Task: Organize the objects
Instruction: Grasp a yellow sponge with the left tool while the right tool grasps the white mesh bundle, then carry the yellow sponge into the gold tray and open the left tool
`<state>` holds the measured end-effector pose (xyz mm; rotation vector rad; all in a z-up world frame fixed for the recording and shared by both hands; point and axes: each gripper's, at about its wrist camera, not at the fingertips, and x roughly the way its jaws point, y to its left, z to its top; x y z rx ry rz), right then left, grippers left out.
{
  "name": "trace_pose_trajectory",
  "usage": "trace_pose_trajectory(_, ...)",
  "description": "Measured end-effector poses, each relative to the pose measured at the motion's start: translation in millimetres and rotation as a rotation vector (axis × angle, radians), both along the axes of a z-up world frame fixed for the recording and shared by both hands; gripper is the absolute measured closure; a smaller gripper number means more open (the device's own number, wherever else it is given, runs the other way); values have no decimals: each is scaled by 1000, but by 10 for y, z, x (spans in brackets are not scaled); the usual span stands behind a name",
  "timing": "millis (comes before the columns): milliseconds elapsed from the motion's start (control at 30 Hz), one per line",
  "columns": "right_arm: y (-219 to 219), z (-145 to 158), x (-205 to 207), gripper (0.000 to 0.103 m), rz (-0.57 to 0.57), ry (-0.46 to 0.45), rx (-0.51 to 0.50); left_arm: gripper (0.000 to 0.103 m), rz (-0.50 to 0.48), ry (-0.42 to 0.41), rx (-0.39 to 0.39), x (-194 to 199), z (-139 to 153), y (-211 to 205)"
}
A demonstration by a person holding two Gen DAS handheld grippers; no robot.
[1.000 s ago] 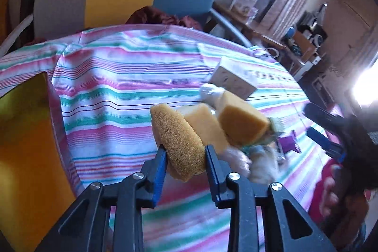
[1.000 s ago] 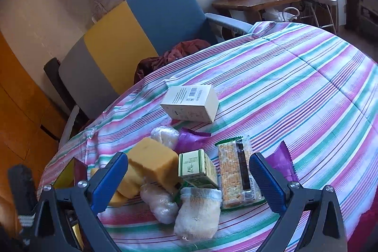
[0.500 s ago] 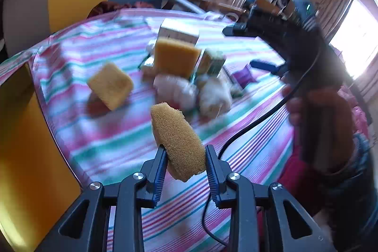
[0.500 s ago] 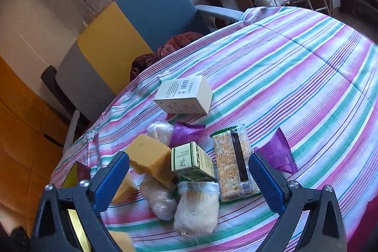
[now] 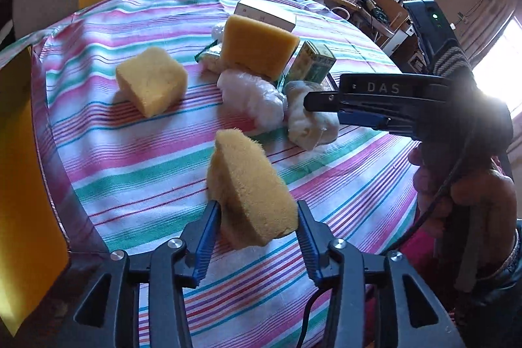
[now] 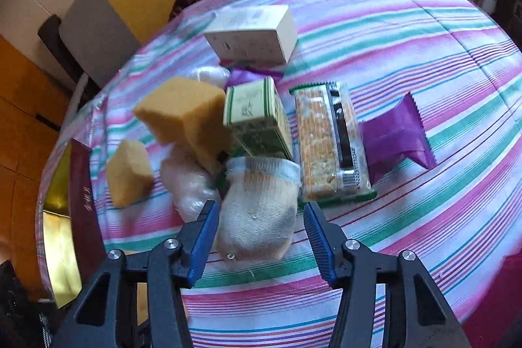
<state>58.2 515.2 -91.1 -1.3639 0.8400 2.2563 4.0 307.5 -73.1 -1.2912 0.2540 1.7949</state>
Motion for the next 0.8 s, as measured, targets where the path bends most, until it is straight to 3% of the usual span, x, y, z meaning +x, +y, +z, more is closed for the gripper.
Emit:
trace_pose_trajectory(233,-101,-103,-132,54,92,-28,48,67,-42,72,25,119,5,-55)
trace_pose_trajectory(467,-32,-122,-73,54,69,-14,-3,68,-25,119,126,163,312,-303)
trace_pose_trajectory(633,-52,-121,-70,53,77,-18,13,68,74,147,146,31,506,-676)
trace_pose_trajectory(800,-104,-117,-96,54,91,-22,51,68,271,205,126,-441,698,-1361)
